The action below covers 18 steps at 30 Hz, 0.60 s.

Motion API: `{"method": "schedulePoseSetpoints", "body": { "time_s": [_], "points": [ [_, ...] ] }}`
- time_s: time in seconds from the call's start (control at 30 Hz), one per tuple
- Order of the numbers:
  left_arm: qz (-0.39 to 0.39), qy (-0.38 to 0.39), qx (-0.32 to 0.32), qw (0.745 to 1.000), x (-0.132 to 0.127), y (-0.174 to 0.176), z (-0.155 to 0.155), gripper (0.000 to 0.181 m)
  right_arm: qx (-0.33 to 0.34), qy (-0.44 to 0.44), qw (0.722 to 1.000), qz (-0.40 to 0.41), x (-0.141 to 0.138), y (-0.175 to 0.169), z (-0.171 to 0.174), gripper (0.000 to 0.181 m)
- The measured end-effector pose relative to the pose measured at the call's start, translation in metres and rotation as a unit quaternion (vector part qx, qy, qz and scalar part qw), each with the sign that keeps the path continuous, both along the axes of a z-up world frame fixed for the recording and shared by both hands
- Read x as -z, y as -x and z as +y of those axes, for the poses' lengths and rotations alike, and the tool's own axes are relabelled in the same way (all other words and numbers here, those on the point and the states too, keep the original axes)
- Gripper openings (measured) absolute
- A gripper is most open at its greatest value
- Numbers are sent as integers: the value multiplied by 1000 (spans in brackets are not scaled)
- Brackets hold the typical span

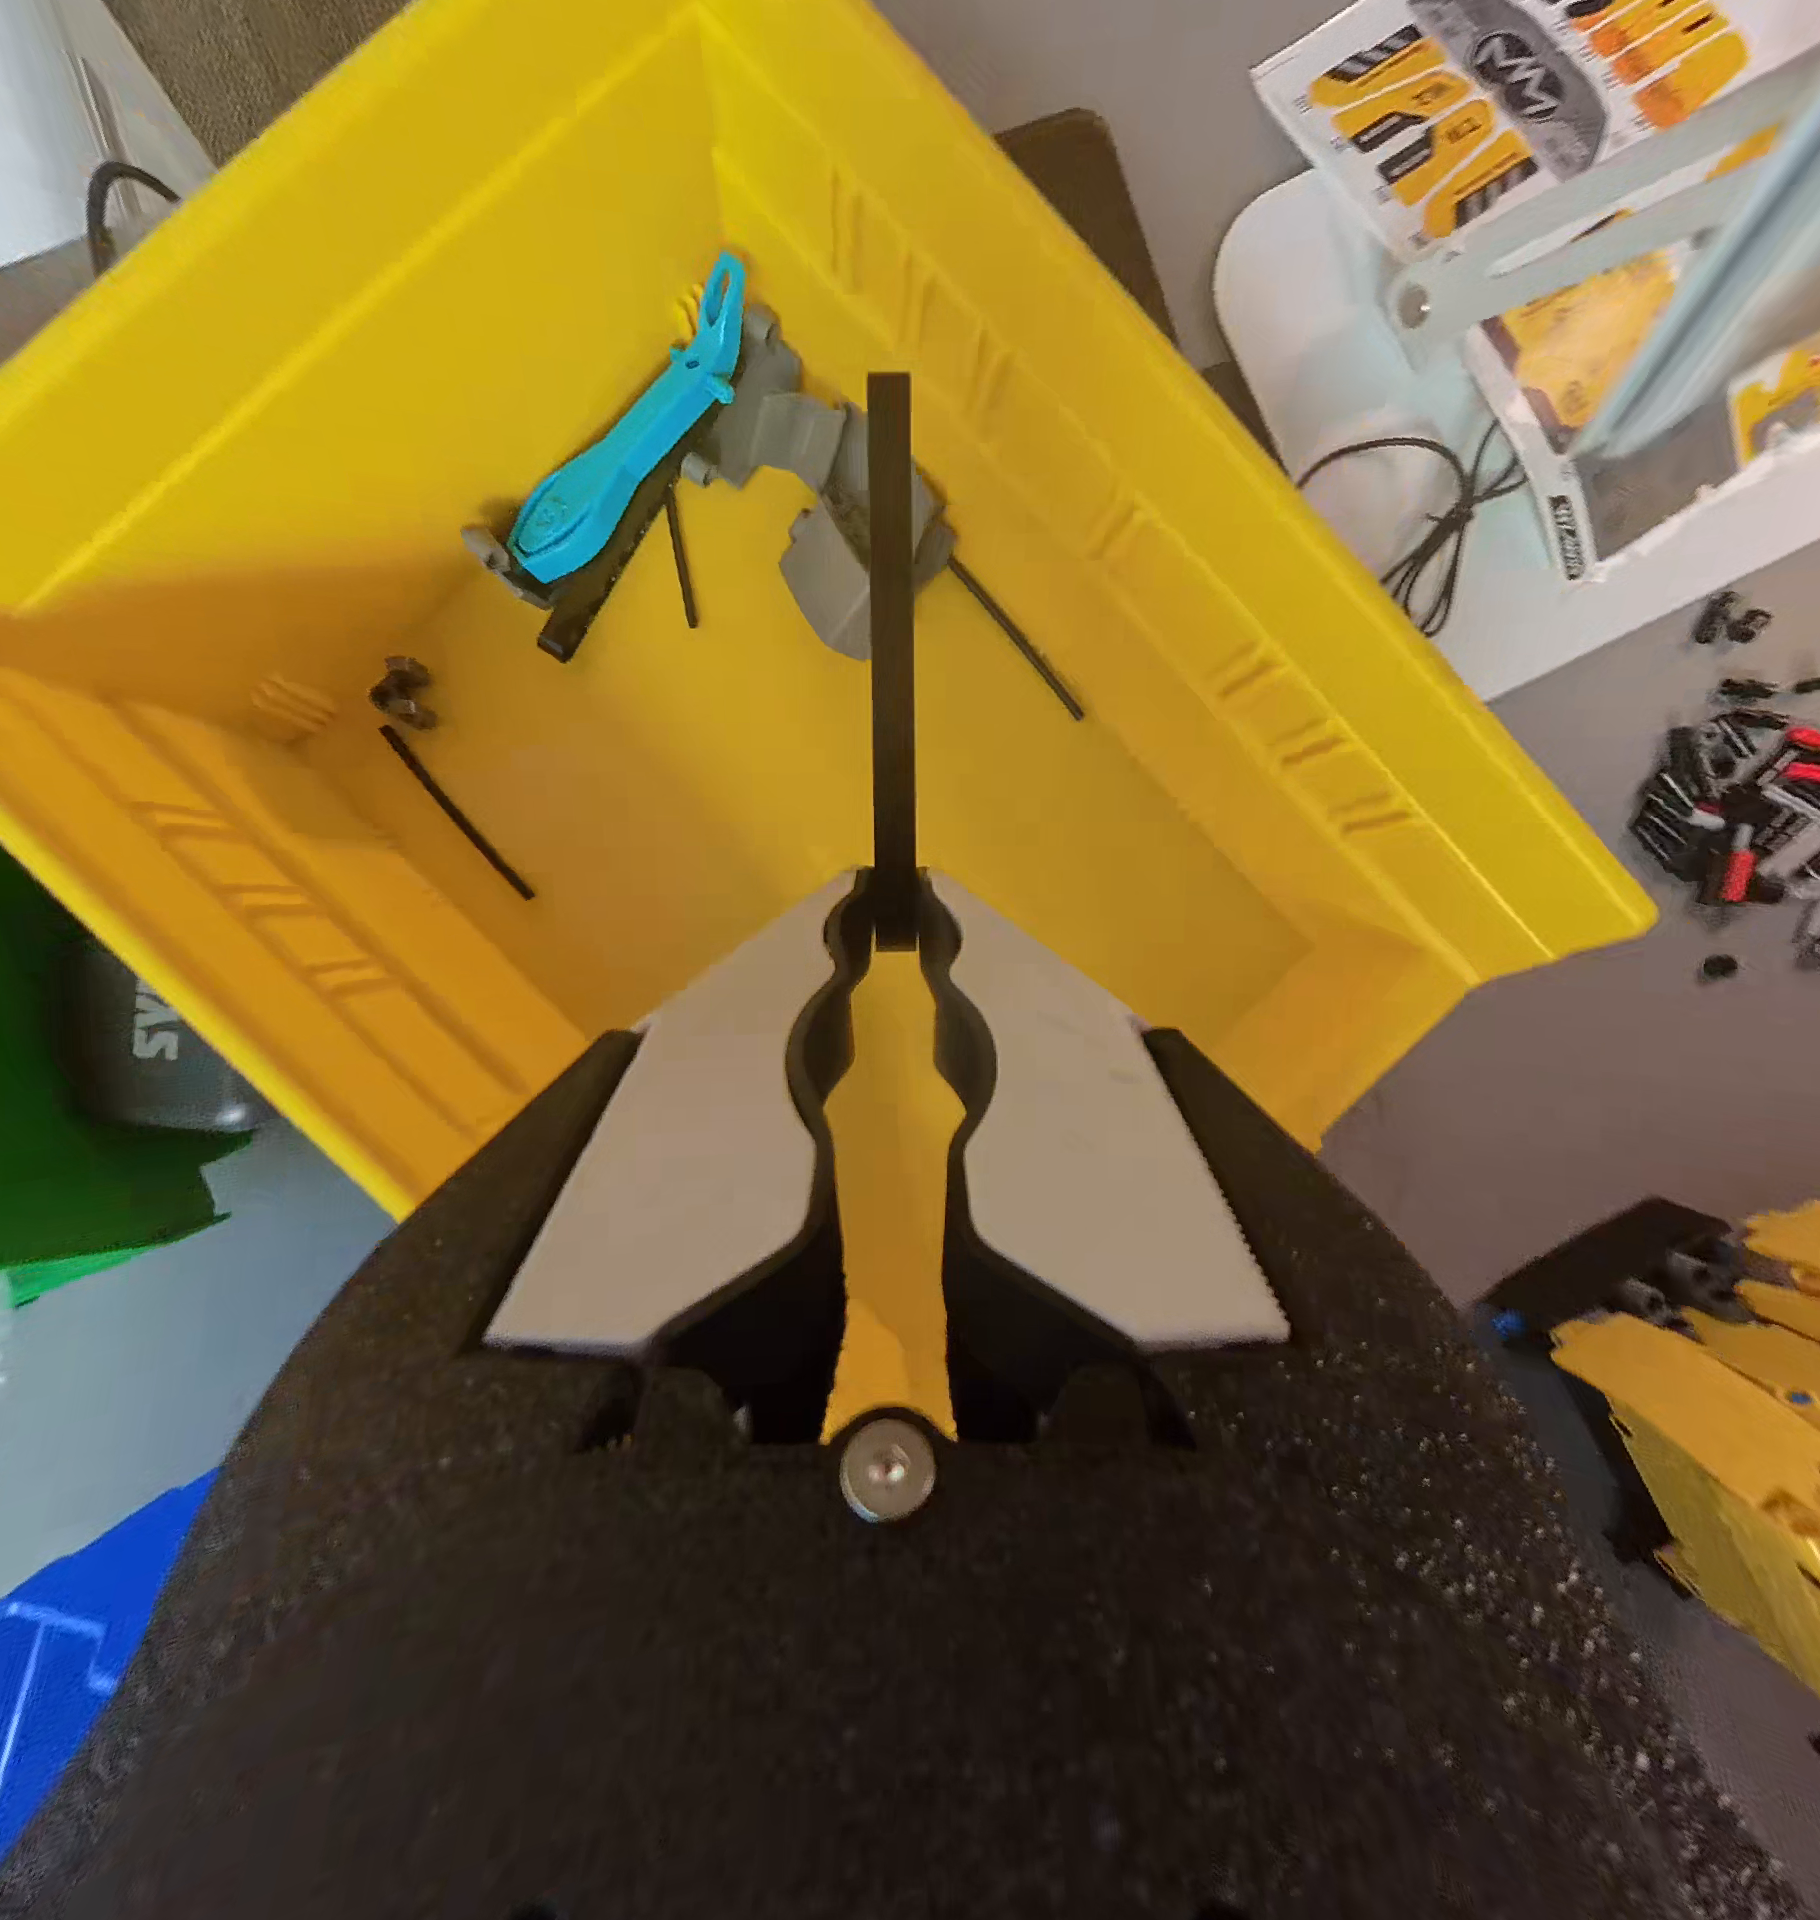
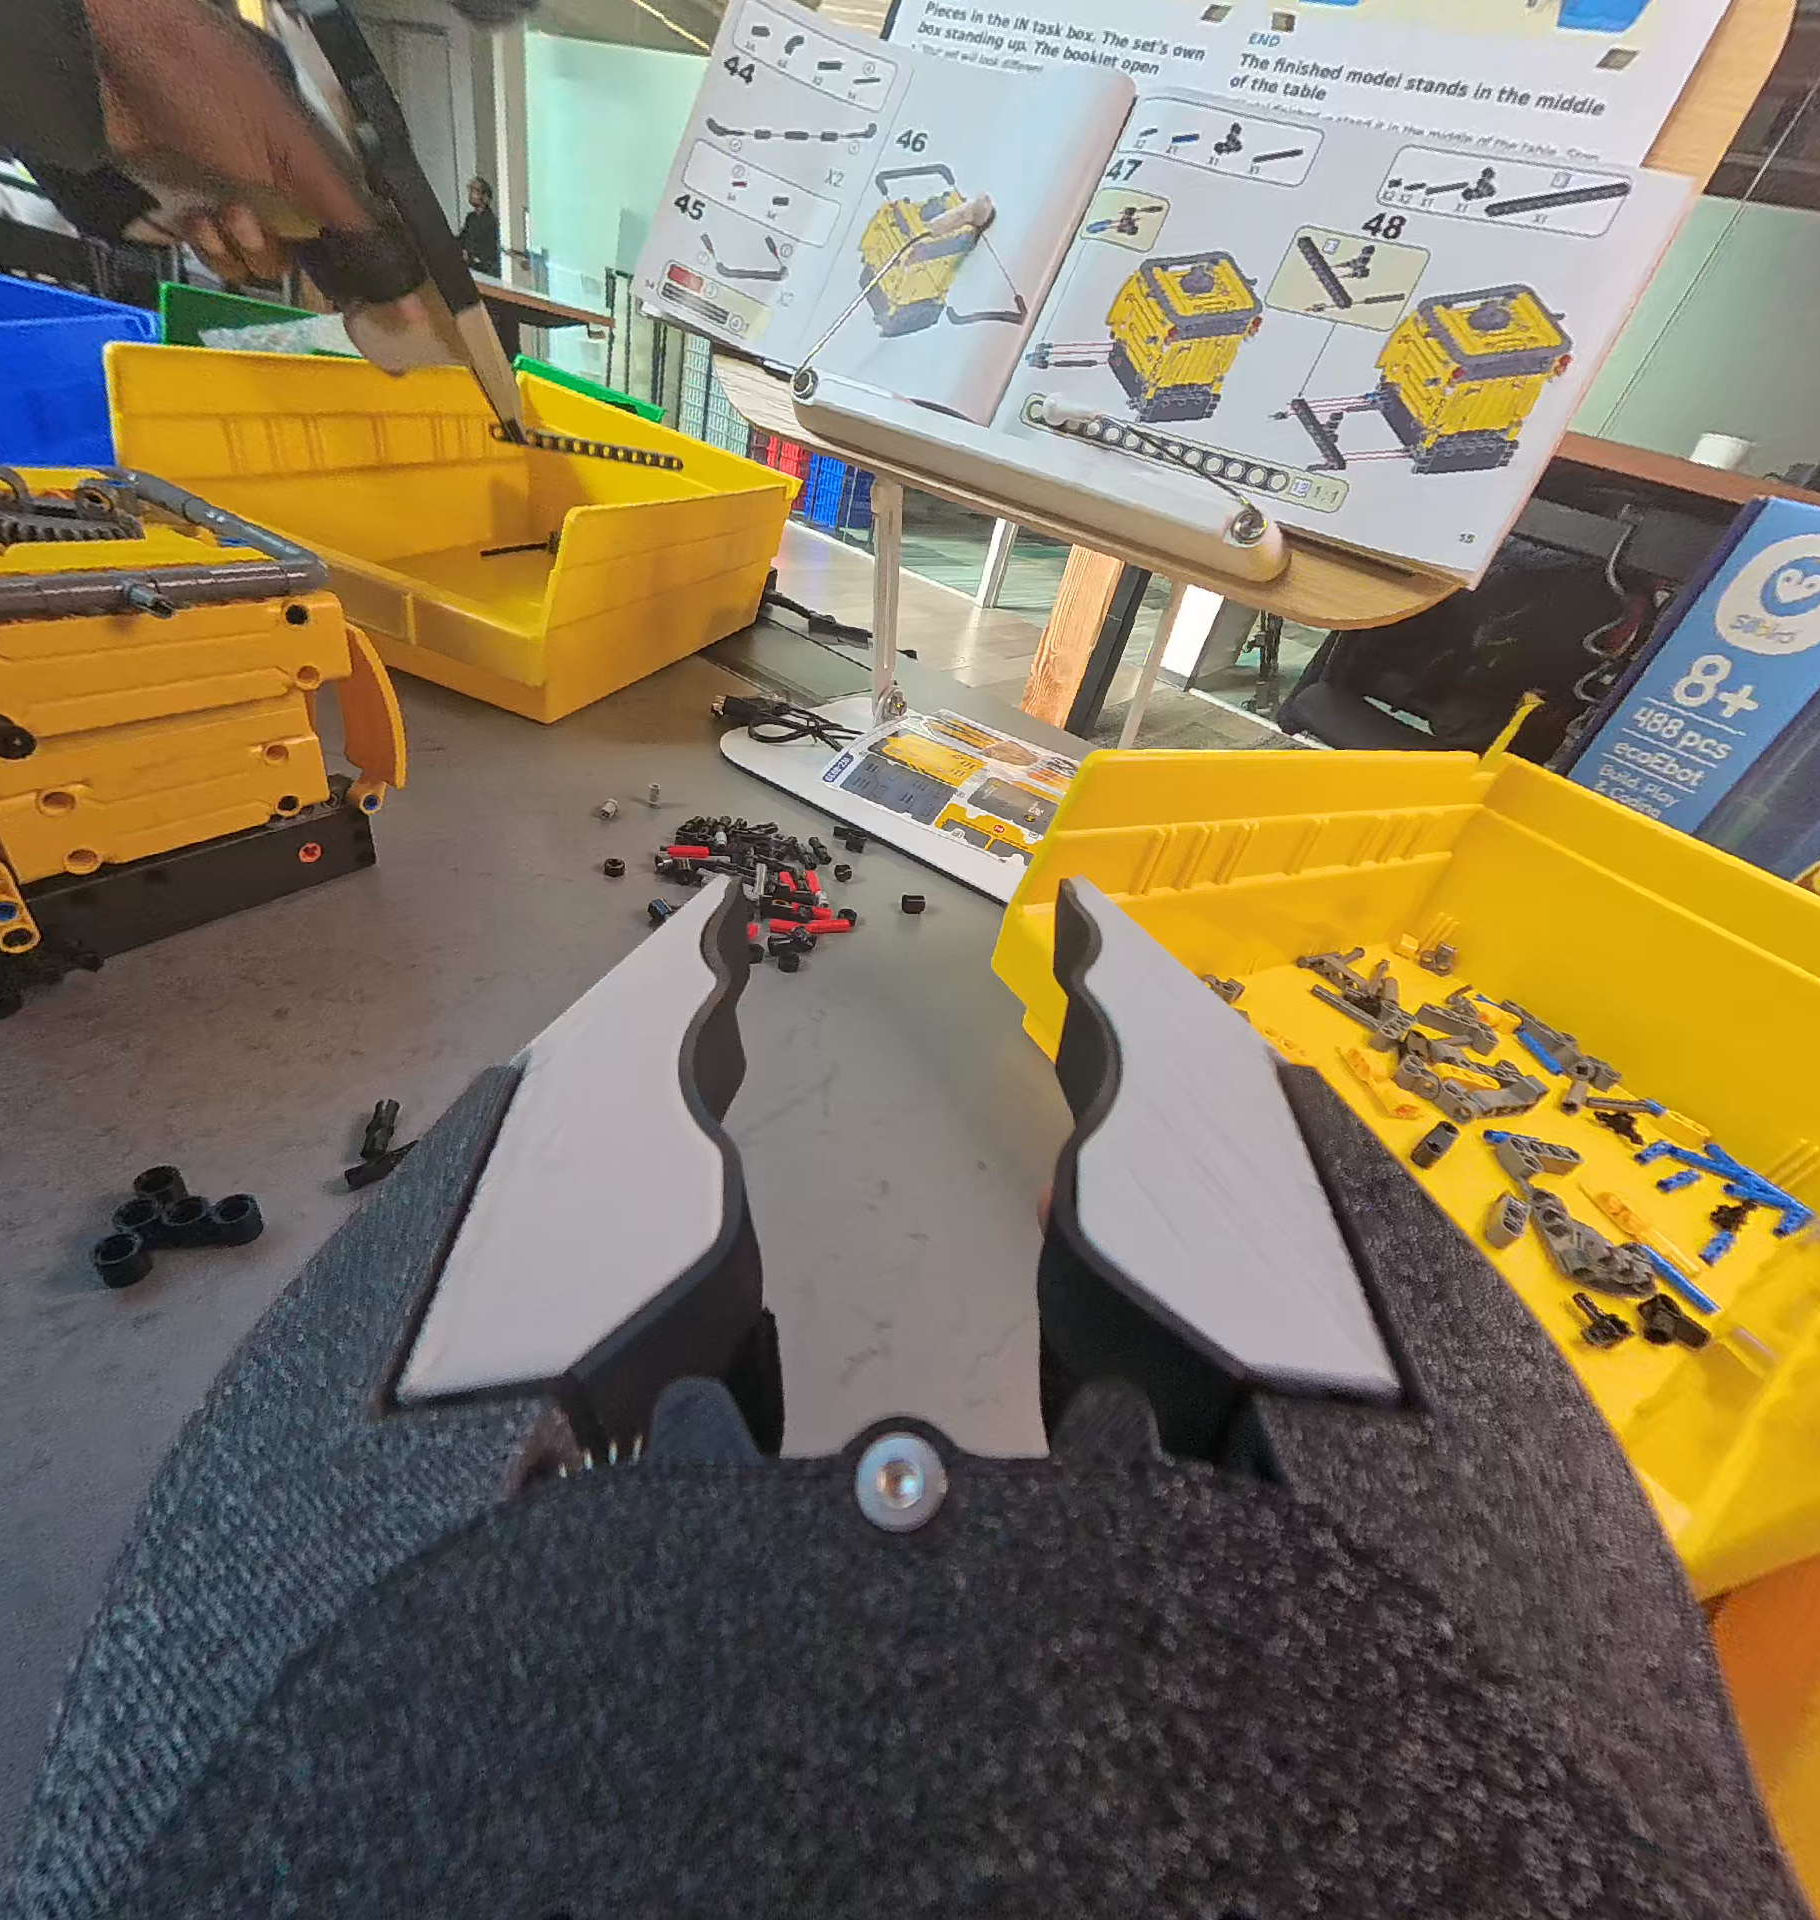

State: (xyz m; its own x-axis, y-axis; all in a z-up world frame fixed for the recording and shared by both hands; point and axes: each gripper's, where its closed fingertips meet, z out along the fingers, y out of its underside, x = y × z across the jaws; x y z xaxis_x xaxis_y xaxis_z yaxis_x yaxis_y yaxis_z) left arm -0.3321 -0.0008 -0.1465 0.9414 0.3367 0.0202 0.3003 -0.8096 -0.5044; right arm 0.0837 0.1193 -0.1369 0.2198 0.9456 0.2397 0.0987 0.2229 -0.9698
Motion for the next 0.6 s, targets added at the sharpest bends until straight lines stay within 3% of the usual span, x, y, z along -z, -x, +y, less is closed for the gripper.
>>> {"method": "schedulePoseSetpoints", "body": {
  "time_s": [0.1, 0.17, 0.23, 0.33, 0.47, 0.6],
  "points": [
    [-3, -38, 44, 998, -41, -28, -20, 6, -5, -24, 1000, -4, 0, 1, -6, 59],
    [-40, -88, 91, 991, -65, -66, -31, 6, -9, -33, 999, -3, -1, 1, -10, 59],
    [-99, -135, 165, 972, -82, -124, -45, 6, -17, -44, 999, 2, -4, 0, -14, 61],
    [-204, -172, 299, 916, -91, -229, -77, 6, -77, -94, 992, 20, -24, 1, -43, 60],
    [-309, -145, 430, 836, -61, -352, -129, 7, -265, -157, 951, 1, -52, -12, -133, 45],
    [-391, -83, 458, 794, -2, -421, -154, 6, -399, -193, 886, -133, -20, -41, -202, 44]
  ]
}}
